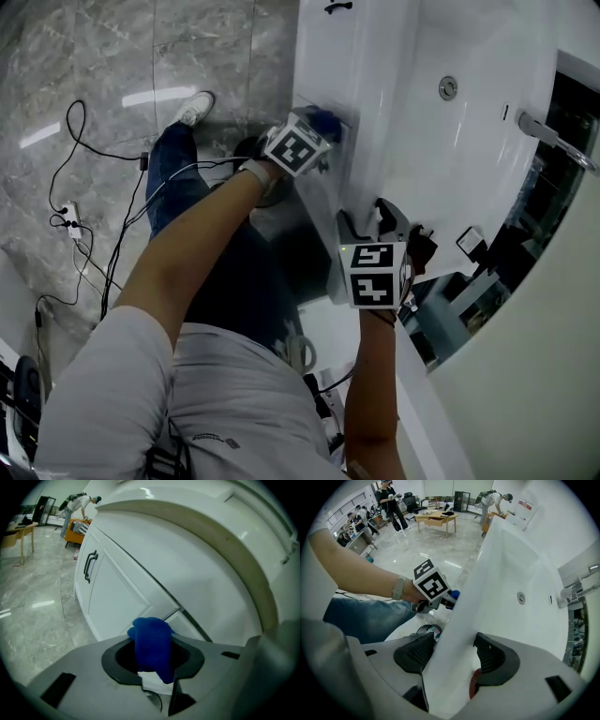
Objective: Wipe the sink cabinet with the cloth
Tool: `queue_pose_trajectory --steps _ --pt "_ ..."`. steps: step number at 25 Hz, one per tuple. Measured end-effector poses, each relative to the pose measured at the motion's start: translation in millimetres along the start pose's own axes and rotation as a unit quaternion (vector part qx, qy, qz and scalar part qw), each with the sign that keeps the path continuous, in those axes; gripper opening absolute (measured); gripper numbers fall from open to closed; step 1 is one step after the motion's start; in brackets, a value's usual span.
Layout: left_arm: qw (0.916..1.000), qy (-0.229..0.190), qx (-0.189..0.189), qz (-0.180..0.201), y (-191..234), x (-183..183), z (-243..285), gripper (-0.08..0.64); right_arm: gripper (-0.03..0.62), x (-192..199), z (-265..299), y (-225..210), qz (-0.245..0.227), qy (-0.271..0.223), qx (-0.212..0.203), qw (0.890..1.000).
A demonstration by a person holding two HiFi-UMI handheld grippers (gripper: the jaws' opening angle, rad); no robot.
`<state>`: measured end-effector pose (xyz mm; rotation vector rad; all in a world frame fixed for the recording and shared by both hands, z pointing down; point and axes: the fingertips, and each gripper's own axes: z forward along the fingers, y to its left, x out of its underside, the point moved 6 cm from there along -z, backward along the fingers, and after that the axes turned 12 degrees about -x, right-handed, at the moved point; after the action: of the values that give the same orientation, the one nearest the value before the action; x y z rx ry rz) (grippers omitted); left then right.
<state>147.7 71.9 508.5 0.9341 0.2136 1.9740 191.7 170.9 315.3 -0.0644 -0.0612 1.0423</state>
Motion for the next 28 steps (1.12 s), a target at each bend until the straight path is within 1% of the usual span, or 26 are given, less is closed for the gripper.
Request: queue_pose_trajectory --steps 4,6,10,15,18,23,25,28 --pt "0.9991 0.032 -0.020 0.020 9.1 11.6 21.2 0.112 0.252 -1.2 1.0 -0.6 0.007 -0.006 0.012 1.000" --pt "0.9983 0.051 -0.018 0.023 14.7 19.0 32.6 0.112 0.252 -1.9 1.4 0.1 0.011 -0.004 0.016 1.000" --pt "0.9952 0.096 -0.012 0.012 28.8 38.4 52.2 0.112 0.252 -3.0 2.7 1.7 0.016 -0.002 0.015 1.000" --pt "0.9920 0.124 -0.013 0.020 39.5 49.7 79.0 0.110 0.252 -4.1 1.1 -2.5 0.031 -0.010 0.022 0.999" --pt "0.9923 0.123 -0.020 0.001 46.7 60.8 91.7 0.109 0.252 -3.5 1.4 -3.2 0.036 -0.011 0.023 0.999" --pt "0.9928 0.094 -0.040 -0.061 55.2 71.3 96.4 0.101 0.252 -3.6 1.2 -3.2 0.039 -0.019 0.029 0.999" --pt "0.9928 0.086 -0.041 -0.073 54.6 72.1 95.9 0.100 0.251 -3.6 1.2 -3.5 0.040 -0.020 0.033 0.998" --pt "0.9927 0.087 -0.033 -0.077 49.5 72.3 94.1 0.098 0.250 -3.5 1.0 -3.8 0.041 -0.023 0.035 0.998"
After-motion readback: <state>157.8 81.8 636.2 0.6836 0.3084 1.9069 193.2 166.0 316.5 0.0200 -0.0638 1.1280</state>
